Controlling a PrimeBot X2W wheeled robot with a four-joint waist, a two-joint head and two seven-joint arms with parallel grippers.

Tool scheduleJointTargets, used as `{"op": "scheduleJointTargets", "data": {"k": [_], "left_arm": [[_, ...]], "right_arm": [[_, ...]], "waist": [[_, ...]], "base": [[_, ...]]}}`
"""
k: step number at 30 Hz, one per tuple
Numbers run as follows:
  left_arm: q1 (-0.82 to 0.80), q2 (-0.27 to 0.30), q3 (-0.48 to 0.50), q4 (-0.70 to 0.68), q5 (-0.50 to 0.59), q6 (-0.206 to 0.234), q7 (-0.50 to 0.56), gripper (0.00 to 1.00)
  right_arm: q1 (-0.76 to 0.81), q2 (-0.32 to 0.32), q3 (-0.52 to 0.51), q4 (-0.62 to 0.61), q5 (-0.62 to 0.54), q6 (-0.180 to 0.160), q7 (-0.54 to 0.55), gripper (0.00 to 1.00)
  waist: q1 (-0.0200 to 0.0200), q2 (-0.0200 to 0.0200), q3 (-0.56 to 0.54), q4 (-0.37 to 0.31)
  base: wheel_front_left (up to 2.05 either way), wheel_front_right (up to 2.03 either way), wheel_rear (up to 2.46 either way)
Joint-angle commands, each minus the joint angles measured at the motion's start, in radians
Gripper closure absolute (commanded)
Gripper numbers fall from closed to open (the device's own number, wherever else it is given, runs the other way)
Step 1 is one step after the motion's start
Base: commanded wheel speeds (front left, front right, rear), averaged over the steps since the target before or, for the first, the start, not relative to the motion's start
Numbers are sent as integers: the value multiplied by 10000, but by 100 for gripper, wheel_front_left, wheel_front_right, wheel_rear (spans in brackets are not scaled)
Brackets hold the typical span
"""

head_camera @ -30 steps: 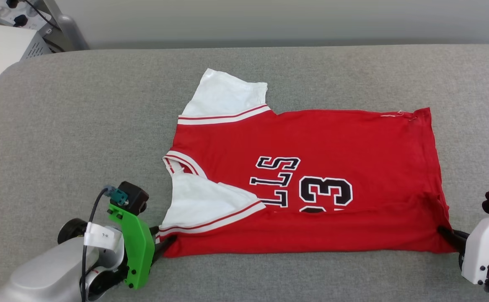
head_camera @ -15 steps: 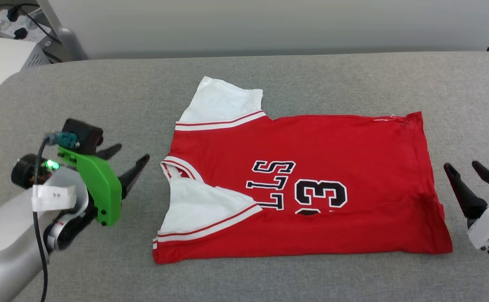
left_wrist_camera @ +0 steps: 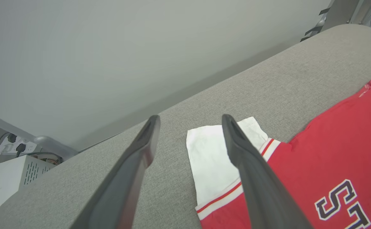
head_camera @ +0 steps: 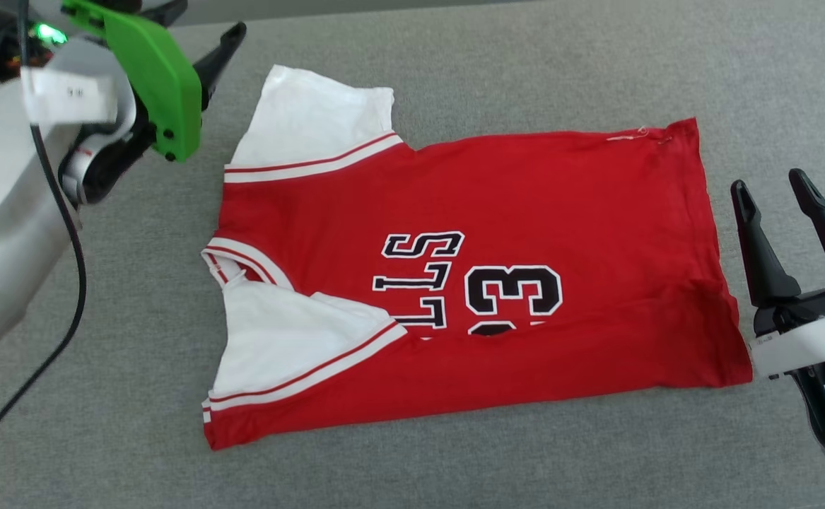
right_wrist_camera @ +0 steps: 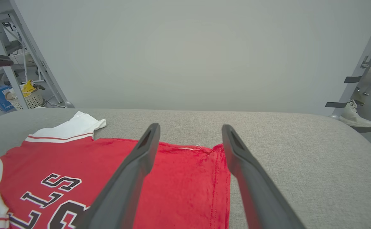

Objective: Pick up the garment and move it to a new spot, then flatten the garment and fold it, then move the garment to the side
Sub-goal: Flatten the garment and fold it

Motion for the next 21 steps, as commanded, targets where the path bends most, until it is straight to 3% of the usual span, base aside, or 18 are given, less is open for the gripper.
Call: {"op": "scheduleJointTargets", "data": {"k": [1,7,12,21], "left_arm": [[-502,-157,-128,288,50,-203,485,0],[-1978,-529,-568,1223,-408,-525,2814,0],[-2847,-517,-1042,1628,-794,-568,4683,0],[-3168,-358,-1623,2132,-1149,-573,5731,0]], "right_arm": [[-243,69,48,-149,-134,-9,11,0],[-614,188,332,-407,-233,-9,116,0],[-933,193,559,-428,-239,-9,29,0],[-1562,238,1065,-252,-166,-9,-254,0]], "waist": [[0,0,856,-542],[0,0,1799,-929],[0,0,2443,-1172],[0,0,3154,-1585]], "base": [[0,0,0],[0,0,0],[0,0,0],[0,0,0]]}}
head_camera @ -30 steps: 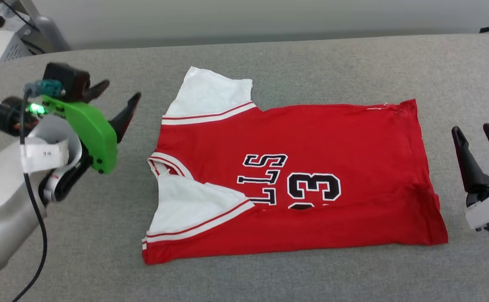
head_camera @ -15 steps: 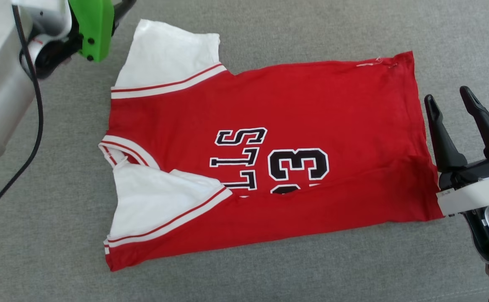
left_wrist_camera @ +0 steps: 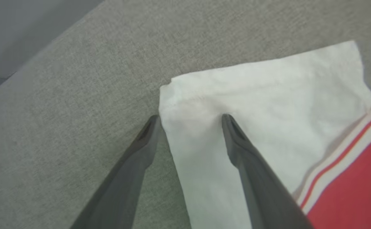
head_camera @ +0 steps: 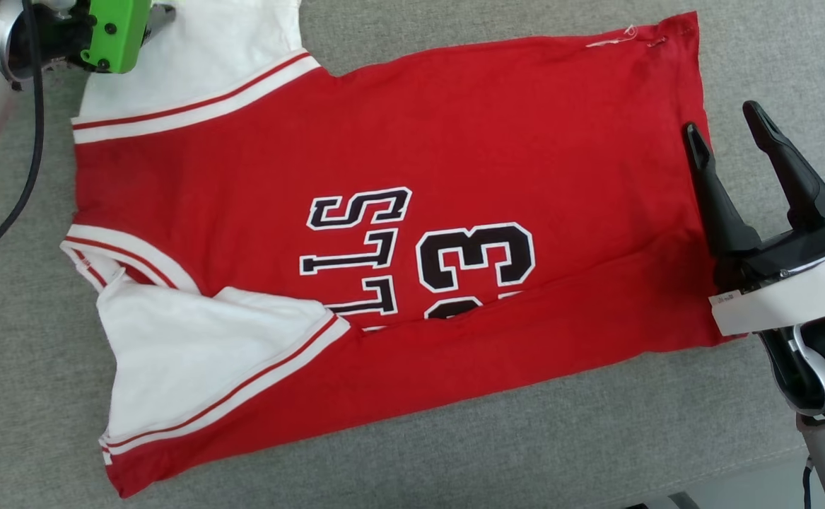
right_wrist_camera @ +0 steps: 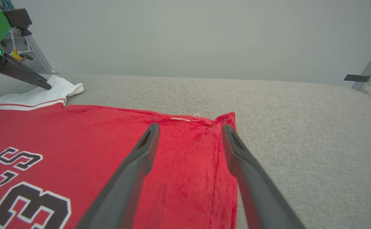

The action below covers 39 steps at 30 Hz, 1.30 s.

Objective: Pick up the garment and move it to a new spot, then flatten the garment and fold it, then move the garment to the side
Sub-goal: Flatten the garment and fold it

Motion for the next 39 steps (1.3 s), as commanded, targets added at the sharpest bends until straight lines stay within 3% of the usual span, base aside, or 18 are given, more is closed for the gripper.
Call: {"op": "scheduleJointTargets", "data": {"k": [1,8,9,10,15,20,25,31,34,39], "left_arm": [[-10,53,-93,102,-51,-27,78,0],[685,187,-358,290,-289,-27,462,0],[758,205,-387,260,-284,-28,474,25],[801,217,-405,233,-282,-28,465,100],[826,159,-483,119,-39,-28,78,100],[775,-79,-531,-417,261,-28,-1386,100],[975,-253,-580,-1290,589,-28,-2081,100],[1097,-400,-603,-2083,926,-28,-2652,100],[1106,-427,-608,-2419,1105,-28,-2872,100],[1075,-444,-611,-2813,1323,-28,-3055,100]], "right_arm": [[-150,13,44,81,29,-9,-97,0],[-164,-94,46,320,171,-9,-223,0],[-167,-108,36,336,197,-9,-229,0],[-178,-116,36,342,217,-9,-235,0],[-330,-239,8,361,279,-9,-215,0],[-964,-1135,-69,532,488,-9,517,0],[-1710,-2370,378,827,1295,-9,2699,0],[-2776,-3411,1080,1504,2466,-9,5426,0],[-3366,-3669,1515,2002,3062,-9,6919,0],[-4364,-3749,2023,2938,3317,-9,8441,0]], "waist": [[-2,-1,366,-330],[-2,-1,227,-328],[-2,-1,200,-314],[-2,-1,182,-307],[-2,-1,-2,-148],[-2,-1,-722,340],[-2,-1,-1204,881],[-2,-1,-1448,1367],[-2,-1,-1438,1544],[-2,-1,-1291,1758]], "base": [[0,0,0],[0,0,0],[0,0,0],[0,0,0],[0,0,0],[0,0,0],[0,0,0],[0,0,0],[0,0,0],[0,0,0]]}}
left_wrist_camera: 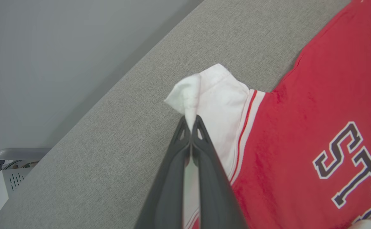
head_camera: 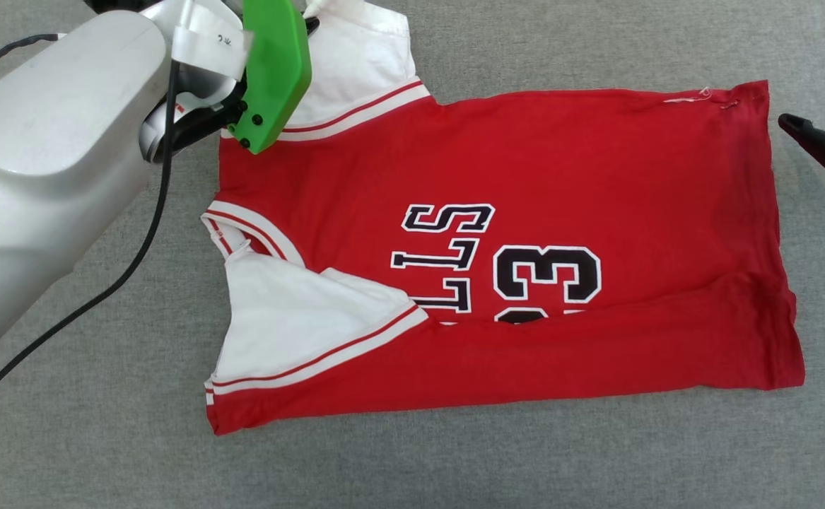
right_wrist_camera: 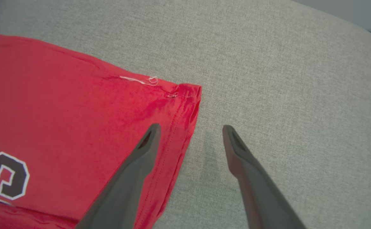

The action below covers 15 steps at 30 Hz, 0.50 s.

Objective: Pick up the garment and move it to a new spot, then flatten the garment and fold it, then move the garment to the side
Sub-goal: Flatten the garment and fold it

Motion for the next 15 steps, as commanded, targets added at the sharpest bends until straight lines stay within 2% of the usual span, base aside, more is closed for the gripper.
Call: {"op": "scheduleJointTargets", "data": {"k": [1,6,11,15], "left_arm": [[103,-25,16,-80,194,-25,-106,100],[-116,-37,15,-287,317,-25,-262,100],[-305,-35,14,-430,410,-25,-335,100],[-347,-79,14,-442,430,-25,-406,100]], "right_arm": [[-337,-13,137,232,14,-9,211,0],[-1173,264,521,1221,-193,-9,548,0],[-1849,720,987,2302,-490,-9,209,0],[-1804,907,1682,3029,-619,-9,25,0]], "waist": [[1,0,103,147],[1,0,401,328],[1,0,753,442],[1,0,881,489]], "base": [[0,0,0],[0,0,0],[0,0,0],[0,0,0]]}}
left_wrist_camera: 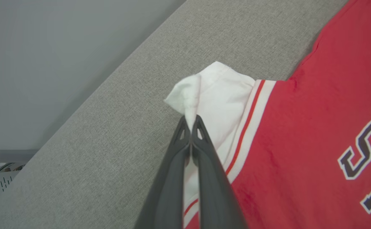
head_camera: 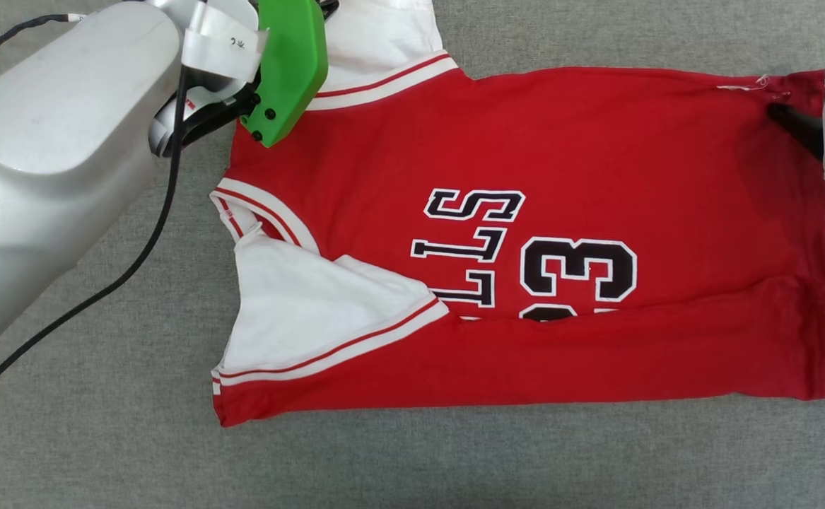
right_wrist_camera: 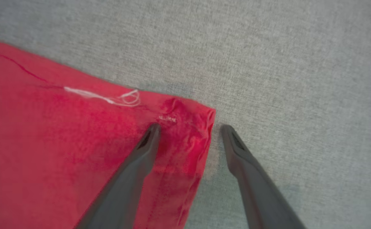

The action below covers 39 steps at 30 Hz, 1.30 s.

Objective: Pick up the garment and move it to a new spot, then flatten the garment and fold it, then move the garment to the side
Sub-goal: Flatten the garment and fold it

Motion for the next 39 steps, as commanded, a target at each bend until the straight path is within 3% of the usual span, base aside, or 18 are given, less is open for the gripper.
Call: {"op": "scheduleJointTargets", "data": {"k": [1,4,5,6,7,20,27,39], "left_arm": [[-127,-66,20,-14,50,-25,-117,100],[-82,-65,19,7,49,-25,-155,100],[-54,-45,19,14,50,-25,-161,100],[-37,-28,19,22,43,-25,-167,100],[-13,-5,19,42,37,-25,-187,100],[920,272,43,162,-337,-25,-899,100],[1799,753,35,-225,-347,-13,-1294,100],[3930,1724,29,-2051,-447,954,-1958,100]], "right_arm": [[84,161,252,291,136,-7,3,0],[223,220,606,615,393,-7,-76,0],[243,198,752,669,483,-7,-123,15],[227,162,831,679,544,-7,-256,83],[189,121,894,696,616,-7,-491,100],[515,-582,1743,315,1555,-7,-3281,100],[1098,-828,2241,-57,1891,-7,-4357,100],[2172,-1183,2768,-314,2149,-7,-5450,100]], "waist": [[0,0,70,55],[0,0,71,40],[0,0,52,24],[0,0,34,14],[0,0,-5,-4],[0,0,-1117,-68],[0,0,-1843,-104],[0,0,-2726,-11]], "base": [[0,0,0],[0,0,0],[0,0,0],[0,0,0],[0,0,0],[0,0,0],[0,0,0],[0,0,0]]}}
